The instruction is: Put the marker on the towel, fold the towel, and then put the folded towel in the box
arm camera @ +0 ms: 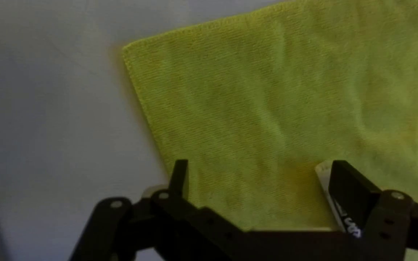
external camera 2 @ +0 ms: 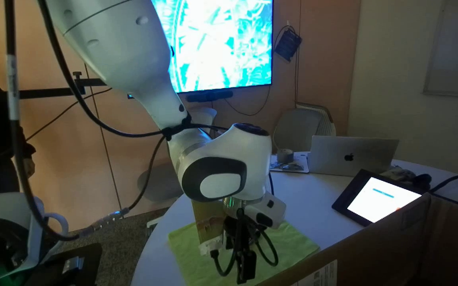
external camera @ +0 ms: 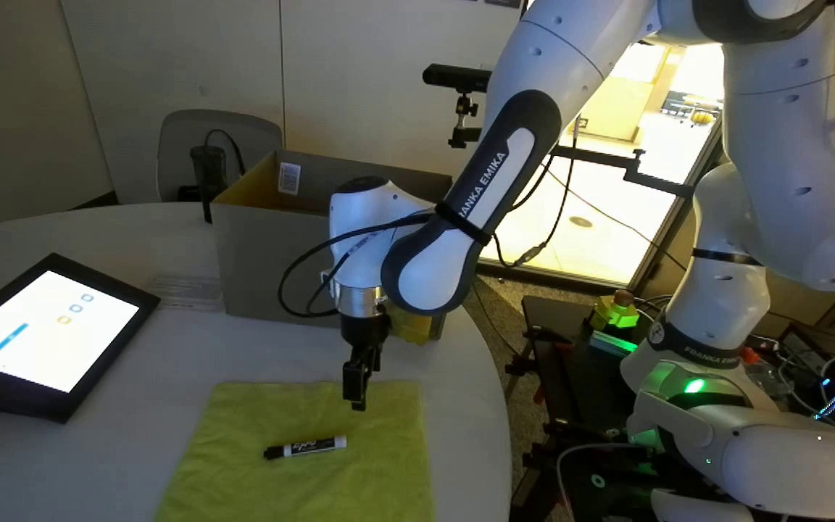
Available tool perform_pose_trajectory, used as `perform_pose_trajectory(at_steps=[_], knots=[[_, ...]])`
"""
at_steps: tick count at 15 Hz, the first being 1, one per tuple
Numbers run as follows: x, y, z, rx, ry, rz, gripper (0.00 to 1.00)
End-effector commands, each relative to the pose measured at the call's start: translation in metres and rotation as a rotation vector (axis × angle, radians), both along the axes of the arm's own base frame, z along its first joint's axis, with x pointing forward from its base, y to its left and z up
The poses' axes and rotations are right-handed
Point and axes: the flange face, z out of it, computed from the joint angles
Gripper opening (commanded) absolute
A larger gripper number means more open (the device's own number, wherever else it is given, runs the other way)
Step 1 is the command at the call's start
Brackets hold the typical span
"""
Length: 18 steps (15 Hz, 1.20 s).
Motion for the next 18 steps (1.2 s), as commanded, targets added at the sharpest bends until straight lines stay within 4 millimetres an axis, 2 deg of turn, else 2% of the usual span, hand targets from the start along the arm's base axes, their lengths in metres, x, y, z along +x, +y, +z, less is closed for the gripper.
perform_pose_trajectory(at_steps=[1,3,13,18], knots=[[-0.006,-0.016,-0.008,0.001,-0.059,-0.135,1.0],[-0.012,-0.02,-0.015,-0.004,-0.051,-0.182,1.0],[-0.048,0.0,-0.031,-0.067,0.009,-0.335,1.0],[-0.055,-0.015,-0.044,-0.083,0.002,-0.339,1.0]])
